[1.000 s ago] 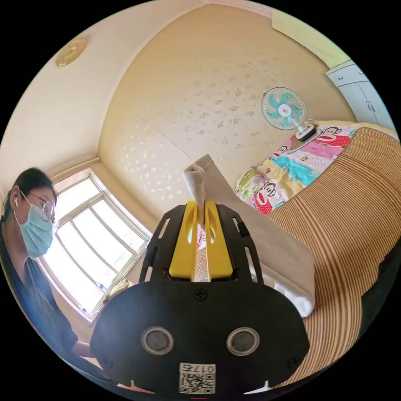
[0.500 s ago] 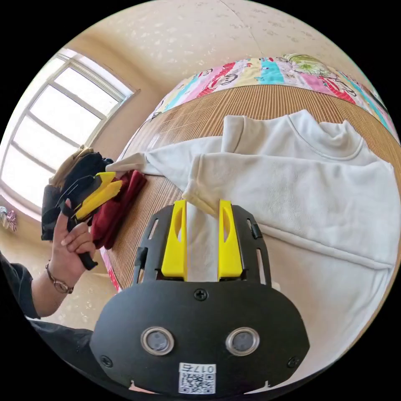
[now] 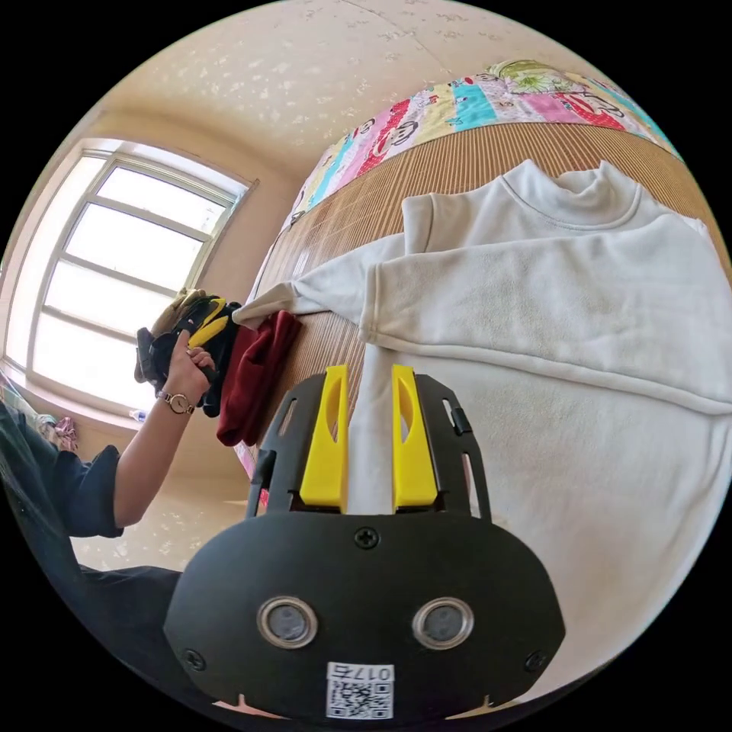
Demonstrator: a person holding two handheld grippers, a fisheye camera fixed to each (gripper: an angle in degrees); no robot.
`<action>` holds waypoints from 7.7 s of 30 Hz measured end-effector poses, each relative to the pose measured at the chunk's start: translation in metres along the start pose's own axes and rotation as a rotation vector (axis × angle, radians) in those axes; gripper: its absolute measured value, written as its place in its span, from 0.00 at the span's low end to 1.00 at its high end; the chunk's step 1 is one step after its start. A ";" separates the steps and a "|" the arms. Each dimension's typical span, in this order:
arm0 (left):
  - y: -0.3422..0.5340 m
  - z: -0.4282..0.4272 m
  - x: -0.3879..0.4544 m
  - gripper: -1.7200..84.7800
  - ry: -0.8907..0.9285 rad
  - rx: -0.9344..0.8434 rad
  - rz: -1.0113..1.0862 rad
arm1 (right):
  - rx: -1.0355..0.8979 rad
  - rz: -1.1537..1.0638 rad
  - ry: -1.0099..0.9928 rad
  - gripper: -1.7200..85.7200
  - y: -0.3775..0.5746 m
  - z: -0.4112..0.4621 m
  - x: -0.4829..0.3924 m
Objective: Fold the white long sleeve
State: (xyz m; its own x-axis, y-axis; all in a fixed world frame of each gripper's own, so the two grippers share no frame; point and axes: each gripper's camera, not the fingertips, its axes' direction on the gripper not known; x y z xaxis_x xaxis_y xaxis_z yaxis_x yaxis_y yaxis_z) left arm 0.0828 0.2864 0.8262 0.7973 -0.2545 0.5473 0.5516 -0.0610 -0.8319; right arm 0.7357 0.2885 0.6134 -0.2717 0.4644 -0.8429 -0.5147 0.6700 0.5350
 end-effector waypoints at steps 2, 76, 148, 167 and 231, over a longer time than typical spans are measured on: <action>-0.003 0.019 -0.009 0.10 0.005 -0.072 -0.025 | -0.010 0.016 -0.010 0.12 0.002 0.009 0.002; 0.196 0.135 0.253 0.18 0.011 -0.399 0.504 | 0.222 0.244 0.344 0.12 -0.091 -0.291 0.206; -0.058 -0.032 -0.175 0.08 0.041 0.022 -0.433 | 0.195 0.487 0.336 0.03 0.027 -0.168 0.083; 0.046 -0.132 0.119 0.06 0.845 0.132 0.407 | 0.016 0.088 0.185 0.05 -0.051 -0.063 0.055; 0.212 0.165 0.159 0.10 0.091 -0.377 0.455 | 0.280 0.142 0.505 0.09 0.011 -0.176 0.061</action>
State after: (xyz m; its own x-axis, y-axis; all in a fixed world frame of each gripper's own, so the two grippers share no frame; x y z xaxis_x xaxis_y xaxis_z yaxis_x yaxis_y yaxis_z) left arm 0.3675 0.3926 0.7518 0.8998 -0.4158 0.1322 0.0211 -0.2610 -0.9651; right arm 0.5698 0.2225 0.5578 -0.7110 0.2734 -0.6479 -0.2293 0.7808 0.5812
